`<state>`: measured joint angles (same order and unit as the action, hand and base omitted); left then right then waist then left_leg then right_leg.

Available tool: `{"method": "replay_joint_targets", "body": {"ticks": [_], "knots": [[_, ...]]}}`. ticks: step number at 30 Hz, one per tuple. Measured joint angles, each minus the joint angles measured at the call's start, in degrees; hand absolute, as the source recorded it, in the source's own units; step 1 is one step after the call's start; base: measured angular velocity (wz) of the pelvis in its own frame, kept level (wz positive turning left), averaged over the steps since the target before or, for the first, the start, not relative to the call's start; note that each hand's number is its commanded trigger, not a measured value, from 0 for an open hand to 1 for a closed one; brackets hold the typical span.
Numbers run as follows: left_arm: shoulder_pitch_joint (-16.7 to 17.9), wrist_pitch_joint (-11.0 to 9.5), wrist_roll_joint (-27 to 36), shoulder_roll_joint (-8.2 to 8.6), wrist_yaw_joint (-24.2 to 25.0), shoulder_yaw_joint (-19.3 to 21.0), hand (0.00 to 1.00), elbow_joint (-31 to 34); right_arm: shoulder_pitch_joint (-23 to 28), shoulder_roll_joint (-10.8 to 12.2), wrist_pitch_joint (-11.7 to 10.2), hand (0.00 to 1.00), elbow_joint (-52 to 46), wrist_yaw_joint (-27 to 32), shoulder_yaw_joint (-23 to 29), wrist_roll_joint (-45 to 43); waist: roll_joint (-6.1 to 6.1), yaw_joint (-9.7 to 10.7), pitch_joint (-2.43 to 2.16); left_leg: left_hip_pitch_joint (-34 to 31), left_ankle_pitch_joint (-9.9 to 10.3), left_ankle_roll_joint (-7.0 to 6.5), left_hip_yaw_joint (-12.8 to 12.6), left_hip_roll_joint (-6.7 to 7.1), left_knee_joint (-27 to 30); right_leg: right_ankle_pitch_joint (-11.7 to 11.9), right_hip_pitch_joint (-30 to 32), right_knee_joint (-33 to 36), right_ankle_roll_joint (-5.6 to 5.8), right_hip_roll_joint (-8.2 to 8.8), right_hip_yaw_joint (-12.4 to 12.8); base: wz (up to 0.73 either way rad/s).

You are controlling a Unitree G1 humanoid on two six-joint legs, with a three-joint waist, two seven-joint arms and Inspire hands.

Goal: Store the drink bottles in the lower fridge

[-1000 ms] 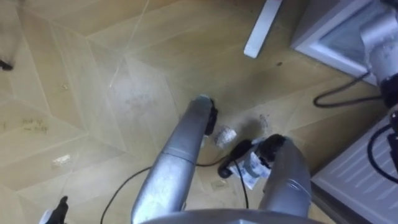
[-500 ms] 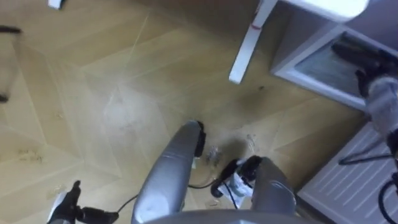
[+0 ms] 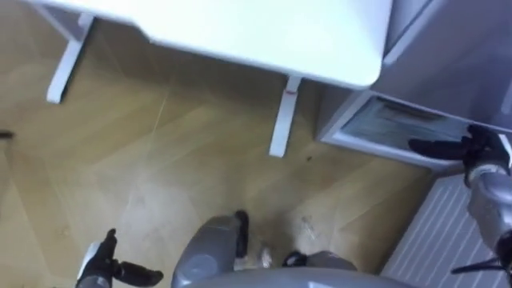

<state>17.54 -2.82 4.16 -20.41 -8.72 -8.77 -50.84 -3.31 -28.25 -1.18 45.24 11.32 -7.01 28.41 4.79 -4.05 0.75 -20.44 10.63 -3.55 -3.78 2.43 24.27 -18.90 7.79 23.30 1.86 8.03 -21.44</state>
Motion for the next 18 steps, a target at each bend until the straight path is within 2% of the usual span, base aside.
{"method": "replay_joint_targets", "body": {"ticks": [3, 4, 5, 7, 8, 10, 12, 16, 18], "knots": [[0.2, 0.0, -1.5, 1.45, -1.9, 4.1, 0.0, -0.2, 3.9, 0.0, 2.4, 0.0, -6.6, 2.1, 3.4, -6.1, 0.64, 2.4, -0.09, 3.0, 0.0, -0.12, -2.6, 0.01, -1.6, 0.6, -2.0, -1.0, 0.62, 0.26, 1.0, -0.2], [0.1, 0.0, -1.5, 1.56, -2.1, 4.6, 0.0, -0.3, 5.1, 0.0, 2.3, 0.0, -8.4, 2.5, 4.0, -7.3, 0.98, 2.8, -0.12, 3.5, 0.0, -0.15, -3.0, 0.03, -2.0, 0.7, -2.3, -1.2, 0.72, 0.32, 1.2, -0.25], [0.1, 0.0, -1.8, 1.82, -2.2, 5.8, 0.0, -0.4, 6.5, 0.0, 2.3, 0.0, -11.0, 3.1, 4.8, -10.5, 1.62, 3.3, -0.06, 5.2, -0.1, -0.17, -4.4, -0.17, -3.2, 1.1, -3.3, -2.2, 0.8, 0.1, 2.4, -0.44], [0.1, 0.0, -2.3, 2.52, -2.2, 7.8, 0.0, -0.7, 7.4, 0.2, 2.2, 0.0, -15.0, 5.1, 7.3, -14.2, 1.72, 3.8, -0.07, 7.2, 0.0, -0.19, -5.6, -0.83, -4.1, 2.8, -5.3, -4.6, 0.86, -0.79, 3.2, -0.43], [0.0, 0.0, -2.8, 2.85, -2.2, 9.2, 0.0, -0.5, 8.2, 0.2, 1.6, 0.0, -17.2, 6.5, 9.2, -15.6, 1.9, 4.0, -0.14, 8.7, 0.0, -0.2, -5.8, -1.04, -5.2, 3.6, -6.6, -6.0, 0.96, -1.31, 4.2, -0.24], [-0.1, -0.5, -3.8, 3.2, -2.3, 10.8, 0.0, -0.3, 9.3, 0.4, 0.5, 0.0, -19.5, 9.2, 11.4, -16.6, 2.24, 4.0, -0.21, 10.4, 0.2, -0.41, -6.4, -1.17, -5.8, 4.0, -8.1, -6.9, 1.06, -1.47, 4.5, -0.16], [-0.2, -0.4, -3.8, 3.53, -2.5, 10.9, 0.0, -0.4, 12.1, 1.0, -2.1, 0.0, -22.1, 12.8, 13.3, -17.6, 2.13, 4.4, -0.37, 11.5, 0.9, -0.64, -6.2, -1.25, -5.7, 4.3, -9.8, -7.8, 1.43, -1.54, 4.0, -0.02], [0.2, 0.4, -4.1, 4.32, -2.4, 10.9, 0.0, -0.8, 14.5, 1.1, -2.5, 0.0, -22.2, 16.5, 16.5, -19.6, 1.74, 5.4, -0.49, 12.1, 1.5, -1.21, -5.8, -1.0, -4.8, 4.6, -10.6, -7.7, 1.84, -1.39, 4.3, 0.03], [0.6, 1.3, -6.9, 4.33, -2.4, 11.2, 0.0, -0.8, 15.4, 1.1, -2.5, 0.0, -22.2, 19.4, 18.3, -19.8, 1.5, 5.4, -0.71, 12.2, 1.9, -1.39, -5.8, -0.99, -4.4, 4.8, -10.6, -7.6, 2.2, -1.46, 5.6, -0.1]]}}
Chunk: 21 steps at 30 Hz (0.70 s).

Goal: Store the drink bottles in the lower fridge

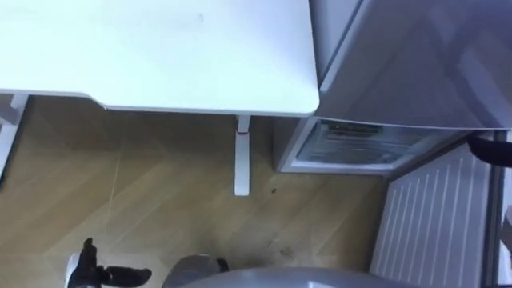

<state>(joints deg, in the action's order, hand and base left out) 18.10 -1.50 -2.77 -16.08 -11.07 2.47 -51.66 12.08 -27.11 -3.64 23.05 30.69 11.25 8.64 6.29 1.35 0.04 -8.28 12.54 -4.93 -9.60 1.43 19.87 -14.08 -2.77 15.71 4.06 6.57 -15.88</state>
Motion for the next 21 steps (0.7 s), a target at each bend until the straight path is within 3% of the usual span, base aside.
{"method": "replay_joint_targets", "body": {"ticks": [4, 11, 14, 21], "knots": [[0.0, 0.6, -0.7, -0.01, 0.6, 0.1, 0.0, 0.0, 0.5, 0.0, 0.0, 0.0, 0.0, 3.6, 1.3, 0.0, -0.02, 0.2, -0.04, 0.1, 0.3, -0.41, -0.5, -0.13, 0.8, 0.1, 0.4, 1.1, 0.09, -0.03, 1.8, -0.08], [-0.4, 0.8, -1.9, -0.02, 1.6, 0.4, 0.0, -0.1, 0.4, 0.0, -0.1, 0.0, 1.0, 9.6, 3.3, 0.0, 0.91, 1.3, 0.05, -0.3, 0.2, -0.62, -0.8, -0.17, 1.0, 0.9, 1.0, 1.0, 0.35, 0.05, 1.9, -0.03], [-0.6, 1.5, -2.1, -0.1, 1.8, 2.0, 0.0, 0.0, -0.1, 0.0, -0.6, 0.0, 3.1, 11.4, 6.5, 1.4, 1.11, 1.5, 0.15, -0.2, 0.1, -0.67, -0.8, -0.45, 1.0, 1.4, 1.2, 0.9, 0.22, -0.55, 4.2, -0.05], [-1.1, 2.0, -4.2, -0.21, 3.3, 4.3, 0.0, 1.3, 0.2, 0.1, -0.6, 0.0, 11.6, 13.9, 10.1, 5.0, 1.89, 1.9, -0.17, -1.1, 0.1, -0.6, -1.0, -0.86, 1.0, 2.2, 1.7, -0.2, 0.13, -1.14, 5.5, -0.02]]}}
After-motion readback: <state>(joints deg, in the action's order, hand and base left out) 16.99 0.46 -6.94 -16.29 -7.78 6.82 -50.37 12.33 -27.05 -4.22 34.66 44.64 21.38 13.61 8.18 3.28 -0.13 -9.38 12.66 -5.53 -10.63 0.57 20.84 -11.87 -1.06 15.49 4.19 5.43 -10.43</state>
